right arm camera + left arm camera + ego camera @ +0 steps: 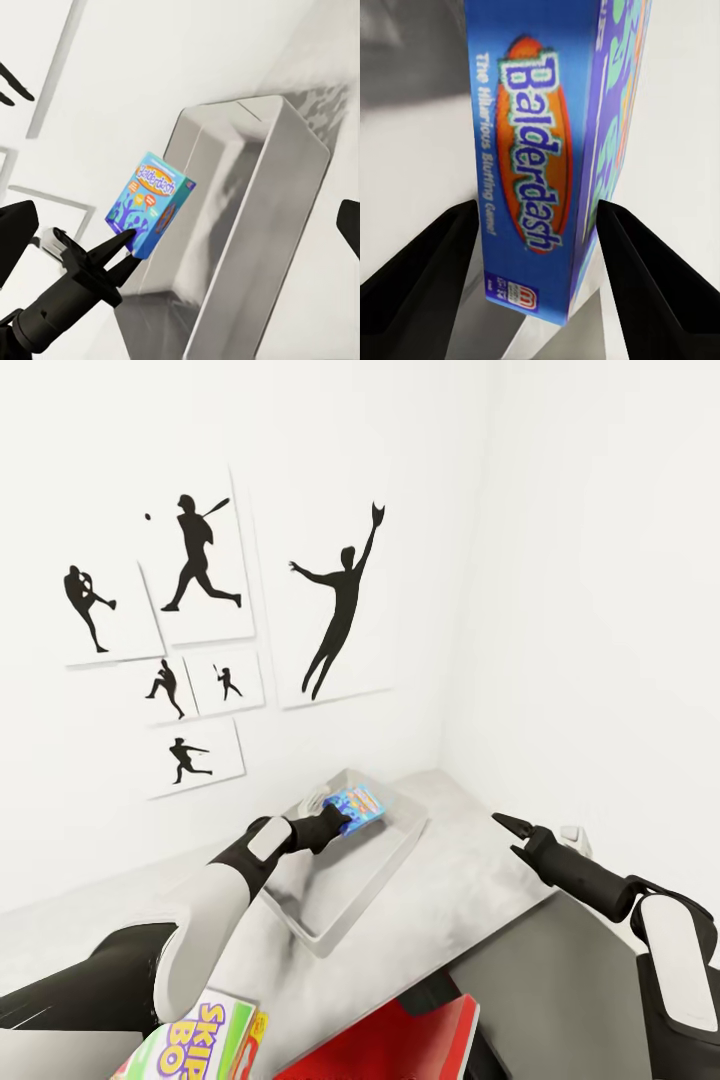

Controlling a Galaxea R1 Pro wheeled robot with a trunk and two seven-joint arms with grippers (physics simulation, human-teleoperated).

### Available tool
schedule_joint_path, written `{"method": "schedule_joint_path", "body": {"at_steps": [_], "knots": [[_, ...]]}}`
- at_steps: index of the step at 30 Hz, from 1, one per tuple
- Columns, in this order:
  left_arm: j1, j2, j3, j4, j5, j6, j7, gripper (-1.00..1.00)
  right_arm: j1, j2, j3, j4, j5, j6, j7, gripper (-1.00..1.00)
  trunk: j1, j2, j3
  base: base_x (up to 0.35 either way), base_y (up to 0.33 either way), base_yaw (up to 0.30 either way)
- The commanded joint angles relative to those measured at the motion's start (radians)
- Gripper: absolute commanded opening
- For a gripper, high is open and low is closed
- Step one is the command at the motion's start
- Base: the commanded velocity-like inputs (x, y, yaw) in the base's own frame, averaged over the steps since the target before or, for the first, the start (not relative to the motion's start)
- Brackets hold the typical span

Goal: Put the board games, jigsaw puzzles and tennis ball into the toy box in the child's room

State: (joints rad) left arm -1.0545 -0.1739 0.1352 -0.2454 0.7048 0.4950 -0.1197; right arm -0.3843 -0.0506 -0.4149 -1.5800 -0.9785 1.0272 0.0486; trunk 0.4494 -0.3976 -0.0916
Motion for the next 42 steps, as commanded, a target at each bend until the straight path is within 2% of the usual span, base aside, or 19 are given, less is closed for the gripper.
{"method": "schedule_joint_path", "body": {"at_steps": [1, 10, 30, 32, 35, 37, 42], "knots": [[-0.001, -0.001, 0.008, -0.004, -0.003, 0.006, 0.001, -1.0, -0.001, 0.0, -0.001, -0.001, 0.004, 0.005, 0.005, 1.0, 0.001, -0.002, -0.004, 0.0, 0.0, 0.0], [-0.001, -0.001, 0.009, -0.037, 0.002, 0.008, 0.039, -1.0, 0.003, 0.003, -0.001, 0.0, 0.004, 0.005, 0.005, 1.0, 0.001, -0.002, -0.019, 0.0, 0.0, 0.0], [-0.001, -0.001, 0.009, -0.057, 0.009, 0.021, 0.038, -1.0, 0.007, 0.003, -0.001, 0.0, 0.004, 0.005, 0.005, 1.0, 0.001, -0.002, -0.051, 0.0, 0.0, 0.0], [-0.001, -0.001, 0.009, -0.068, 0.038, 0.053, 0.037, -1.0, 0.008, 0.003, -0.002, 0.0, 0.004, 0.005, 0.006, 1.0, 0.001, -0.002, -0.054, 0.0, 0.0, 0.0], [-0.001, -0.001, 0.008, -0.089, 0.109, 0.097, 0.036, -1.0, 0.008, 0.003, -0.002, 0.0, 0.004, 0.005, 0.006, 1.0, 0.001, -0.002, -0.059, 0.0, 0.0, 0.0], [-0.001, -0.001, 0.008, -0.095, 0.132, 0.108, 0.036, -1.0, 0.008, 0.003, -0.002, 0.0, 0.004, 0.005, 0.006, 1.0, 0.001, -0.002, -0.063, 0.0, 0.0, 0.0], [-0.001, -0.001, 0.008, -0.1, 0.153, 0.119, 0.036, -1.0, 0.008, 0.003, -0.002, 0.0, 0.004, 0.005, 0.006, 1.0, 0.001, -0.002, -0.071, 0.0, 0.0, 0.0]]}}
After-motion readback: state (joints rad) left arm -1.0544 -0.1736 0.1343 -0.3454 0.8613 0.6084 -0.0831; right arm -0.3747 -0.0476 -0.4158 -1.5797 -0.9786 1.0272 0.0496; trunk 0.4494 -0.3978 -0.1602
